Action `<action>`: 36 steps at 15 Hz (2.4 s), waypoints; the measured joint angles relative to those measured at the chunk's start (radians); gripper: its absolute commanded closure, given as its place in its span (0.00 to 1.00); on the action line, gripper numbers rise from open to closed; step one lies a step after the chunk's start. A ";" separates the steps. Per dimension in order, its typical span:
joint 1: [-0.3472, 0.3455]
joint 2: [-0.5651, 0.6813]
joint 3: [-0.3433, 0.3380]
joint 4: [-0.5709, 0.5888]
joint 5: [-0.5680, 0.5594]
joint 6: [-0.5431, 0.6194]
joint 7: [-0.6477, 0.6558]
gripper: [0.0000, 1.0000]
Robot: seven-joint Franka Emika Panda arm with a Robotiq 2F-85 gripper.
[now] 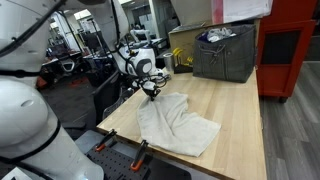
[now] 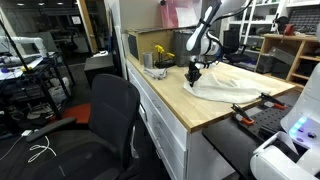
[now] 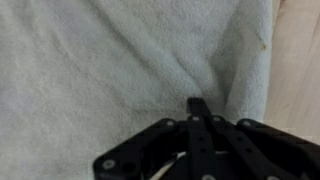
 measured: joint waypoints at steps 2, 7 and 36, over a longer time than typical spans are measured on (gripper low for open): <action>-0.004 0.000 0.018 -0.001 0.002 -0.001 -0.017 1.00; -0.014 0.000 0.061 -0.011 0.012 -0.002 -0.064 1.00; -0.155 -0.223 0.108 -0.093 0.317 0.177 -0.272 1.00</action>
